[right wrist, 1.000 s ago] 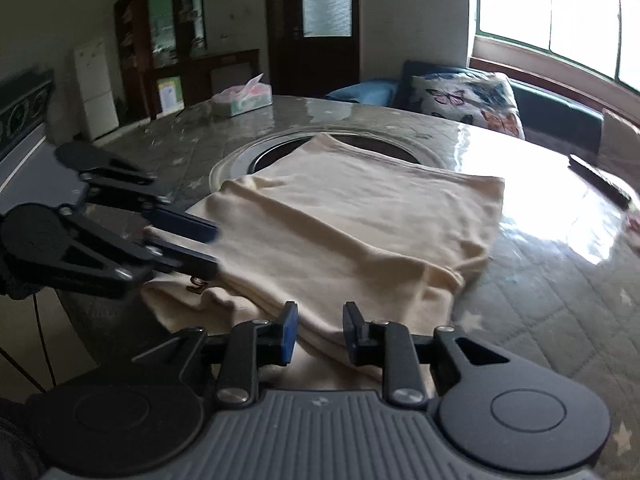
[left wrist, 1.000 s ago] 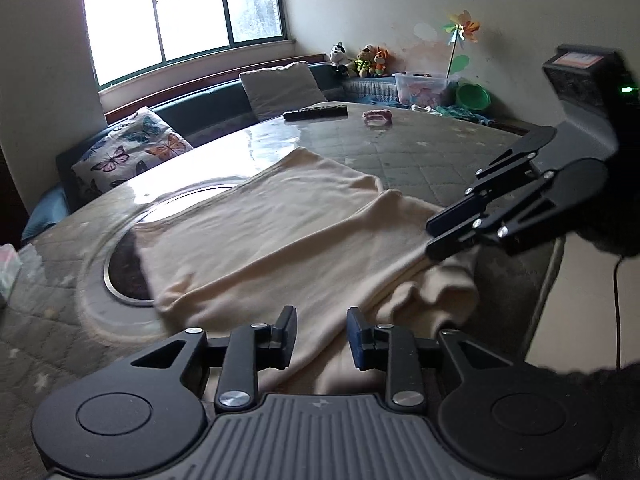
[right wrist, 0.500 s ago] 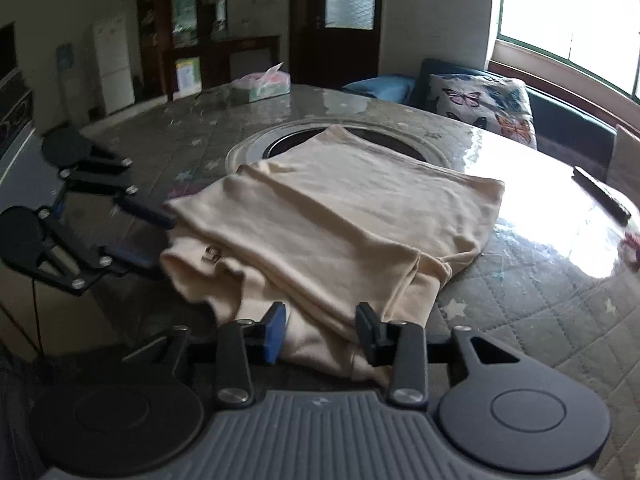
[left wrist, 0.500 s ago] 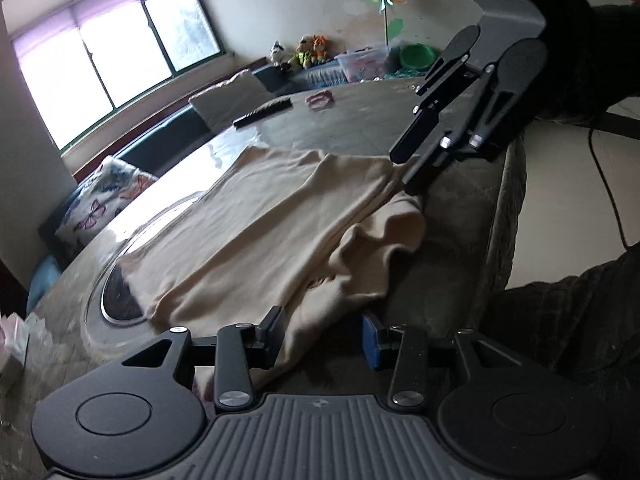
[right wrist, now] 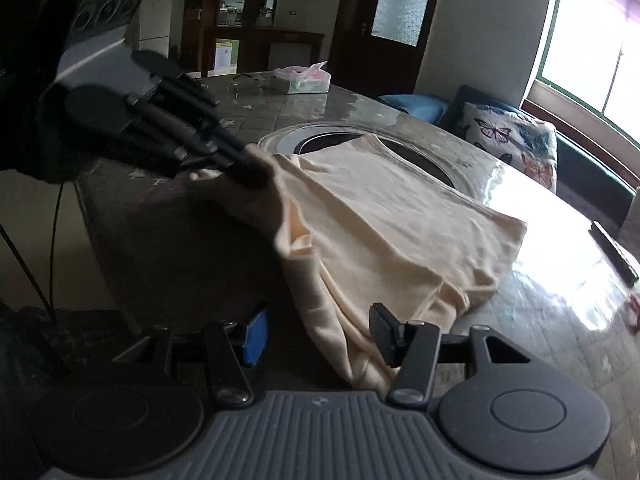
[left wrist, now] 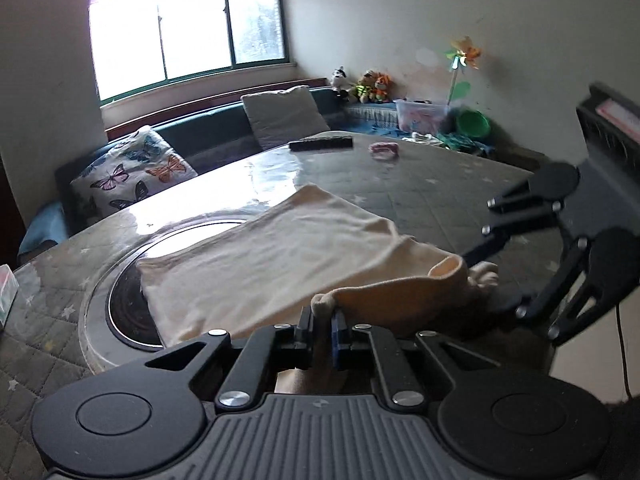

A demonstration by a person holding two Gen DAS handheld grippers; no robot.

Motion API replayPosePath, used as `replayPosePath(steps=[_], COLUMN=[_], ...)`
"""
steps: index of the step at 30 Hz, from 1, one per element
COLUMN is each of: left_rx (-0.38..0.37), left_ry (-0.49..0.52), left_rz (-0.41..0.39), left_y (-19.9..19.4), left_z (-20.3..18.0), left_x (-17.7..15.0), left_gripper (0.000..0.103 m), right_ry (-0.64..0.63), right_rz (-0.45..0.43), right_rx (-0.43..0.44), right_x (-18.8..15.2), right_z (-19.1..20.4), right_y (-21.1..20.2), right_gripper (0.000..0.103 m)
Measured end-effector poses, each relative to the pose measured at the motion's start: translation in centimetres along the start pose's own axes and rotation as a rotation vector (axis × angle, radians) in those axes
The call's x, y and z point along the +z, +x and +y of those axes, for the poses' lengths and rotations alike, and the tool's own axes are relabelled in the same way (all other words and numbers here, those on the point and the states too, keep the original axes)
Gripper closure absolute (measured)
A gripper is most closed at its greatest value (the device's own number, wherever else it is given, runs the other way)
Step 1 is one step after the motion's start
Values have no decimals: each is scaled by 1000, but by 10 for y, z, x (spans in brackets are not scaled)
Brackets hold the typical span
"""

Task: Fold clothes
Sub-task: 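Lift the hem with both grippers and fold it toward the collar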

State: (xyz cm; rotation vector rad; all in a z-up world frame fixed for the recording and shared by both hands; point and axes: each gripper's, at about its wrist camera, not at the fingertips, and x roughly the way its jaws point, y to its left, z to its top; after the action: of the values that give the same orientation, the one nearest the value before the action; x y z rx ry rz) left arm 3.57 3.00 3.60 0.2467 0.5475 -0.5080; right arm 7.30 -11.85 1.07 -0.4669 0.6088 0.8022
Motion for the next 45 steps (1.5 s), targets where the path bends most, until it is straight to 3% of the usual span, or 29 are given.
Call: replayPosePath(steps=[3, 5, 8, 11, 17, 22, 25, 26, 27, 34, 40, 45], left_rx=[-9, -11, -1, 16, 62, 131, 150, 148, 146, 106, 44, 40], left_ry=[-11, 7, 48, 91, 176, 247, 264, 260, 256, 209, 201, 142], left_rz=[19, 25, 31, 42, 68, 75, 52, 45, 40, -18, -19, -27], left_y=[3, -1, -10, -18, -20, -11, -14, -16, -18, -59, -111, -116], left_z=[4, 2, -5, -12, -21, -24, -24, -23, -21, -20, -34, -29], left_x=[-1, -5, -16, -29, -48, -58, -60, -59, -57, -41, -35, -28], left_gripper=[94, 90, 81, 67, 59, 62, 79, 90, 92, 94, 94, 95], right_ry=[20, 55, 111, 164, 213, 234, 244, 247, 251, 254, 236, 219], right_rz=[16, 28, 18, 7, -26, -47, -52, -52, -53, -101, -124, -118], right_rx=[-30, -31, 0, 17, 7, -7, -21, -24, -27, -31, 21, 32], right_x=[3, 4, 7, 12, 26, 34, 35, 35, 33, 29, 19, 18], right_z=[-8, -16, -26, -34, -45, -50, -50, -49, -48, -40, -15, -3], right_y=[14, 19, 17, 13, 9, 7, 8, 8, 8, -14, -67, -92], right_gripper=[59, 80, 88, 91, 91, 91, 91, 92, 92, 95, 95, 98])
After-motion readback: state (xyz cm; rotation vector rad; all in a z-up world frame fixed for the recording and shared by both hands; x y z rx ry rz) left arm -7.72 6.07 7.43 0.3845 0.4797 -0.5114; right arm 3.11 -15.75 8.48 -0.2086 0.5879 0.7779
